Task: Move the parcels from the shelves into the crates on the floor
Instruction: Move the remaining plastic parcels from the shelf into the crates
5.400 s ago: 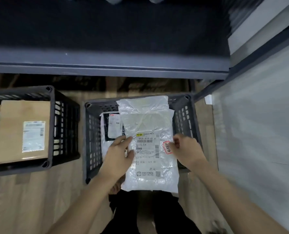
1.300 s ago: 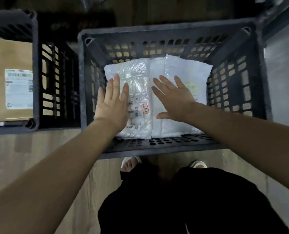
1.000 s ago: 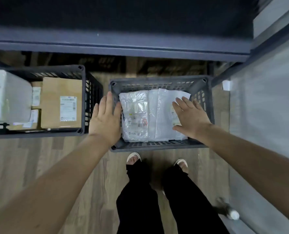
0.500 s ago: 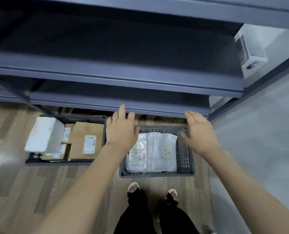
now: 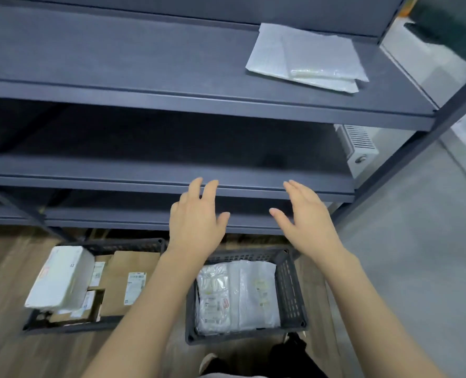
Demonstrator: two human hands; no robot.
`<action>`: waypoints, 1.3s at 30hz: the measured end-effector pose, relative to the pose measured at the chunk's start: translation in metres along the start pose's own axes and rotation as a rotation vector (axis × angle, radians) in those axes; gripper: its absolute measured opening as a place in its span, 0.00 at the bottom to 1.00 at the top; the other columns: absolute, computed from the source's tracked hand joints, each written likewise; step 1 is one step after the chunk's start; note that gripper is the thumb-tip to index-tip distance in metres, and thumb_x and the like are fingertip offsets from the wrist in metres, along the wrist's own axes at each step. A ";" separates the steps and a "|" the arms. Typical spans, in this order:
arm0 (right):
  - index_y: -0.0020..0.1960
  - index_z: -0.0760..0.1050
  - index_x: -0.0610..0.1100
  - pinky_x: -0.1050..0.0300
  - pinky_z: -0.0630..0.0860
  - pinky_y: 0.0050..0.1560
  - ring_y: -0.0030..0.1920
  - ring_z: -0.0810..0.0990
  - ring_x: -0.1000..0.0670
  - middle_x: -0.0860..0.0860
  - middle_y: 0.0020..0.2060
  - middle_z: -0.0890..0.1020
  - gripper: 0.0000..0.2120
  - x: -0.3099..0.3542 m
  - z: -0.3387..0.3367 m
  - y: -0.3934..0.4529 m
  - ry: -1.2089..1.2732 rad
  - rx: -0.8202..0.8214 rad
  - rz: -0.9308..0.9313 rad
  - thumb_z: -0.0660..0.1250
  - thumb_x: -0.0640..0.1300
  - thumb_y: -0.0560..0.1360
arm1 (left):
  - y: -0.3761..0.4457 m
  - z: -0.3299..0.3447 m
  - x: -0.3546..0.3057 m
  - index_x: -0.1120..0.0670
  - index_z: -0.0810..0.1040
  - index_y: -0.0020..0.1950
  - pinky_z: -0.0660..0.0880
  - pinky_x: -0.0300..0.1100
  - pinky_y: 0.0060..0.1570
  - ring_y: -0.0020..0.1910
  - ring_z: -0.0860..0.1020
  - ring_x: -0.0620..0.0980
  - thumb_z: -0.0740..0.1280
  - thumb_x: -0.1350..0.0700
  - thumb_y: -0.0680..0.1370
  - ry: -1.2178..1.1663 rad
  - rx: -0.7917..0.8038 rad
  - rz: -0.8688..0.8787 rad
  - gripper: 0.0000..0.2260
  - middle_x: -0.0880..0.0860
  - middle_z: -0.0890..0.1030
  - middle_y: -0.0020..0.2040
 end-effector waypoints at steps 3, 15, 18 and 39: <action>0.75 0.59 0.41 0.56 0.54 0.73 0.74 0.58 0.48 0.47 0.74 0.63 0.29 -0.008 -0.024 0.024 0.044 -0.032 -0.049 0.61 0.51 0.79 | 0.022 -0.013 -0.020 0.51 0.58 0.75 0.66 0.49 0.63 0.66 0.68 0.55 0.62 0.47 0.79 -0.041 -0.067 0.013 0.26 0.53 0.57 0.75; 0.72 0.64 0.36 0.50 0.57 0.71 0.71 0.63 0.41 0.40 0.70 0.67 0.27 -0.093 -0.125 0.182 -0.041 -0.177 -0.170 0.63 0.47 0.78 | 0.172 -0.058 -0.131 0.58 0.69 0.68 0.69 0.51 0.57 0.60 0.72 0.59 0.60 0.47 0.79 0.064 -0.196 0.125 0.21 0.57 0.74 0.63; 0.72 0.62 0.36 0.48 0.58 0.71 0.71 0.61 0.39 0.39 0.71 0.66 0.28 -0.110 -0.140 0.221 -0.079 -0.164 -0.115 0.62 0.50 0.78 | 0.218 -0.064 -0.154 0.58 0.69 0.67 0.69 0.49 0.53 0.60 0.72 0.59 0.60 0.46 0.80 0.109 -0.175 0.138 0.21 0.58 0.75 0.60; 0.73 0.63 0.41 0.53 0.62 0.66 0.68 0.66 0.41 0.42 0.69 0.68 0.28 -0.105 -0.105 0.155 0.166 -0.263 -0.041 0.67 0.47 0.76 | 0.180 -0.024 -0.151 0.54 0.73 0.51 0.68 0.29 0.36 0.38 0.73 0.43 0.71 0.54 0.74 -0.619 -0.337 -0.146 0.11 0.46 0.75 0.38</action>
Point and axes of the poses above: each hand's wrist, its own y-axis towards the middle knuckle, its own z-axis out of the palm, x = y × z, the point moved 1 cm from there along y, towards the middle knuckle
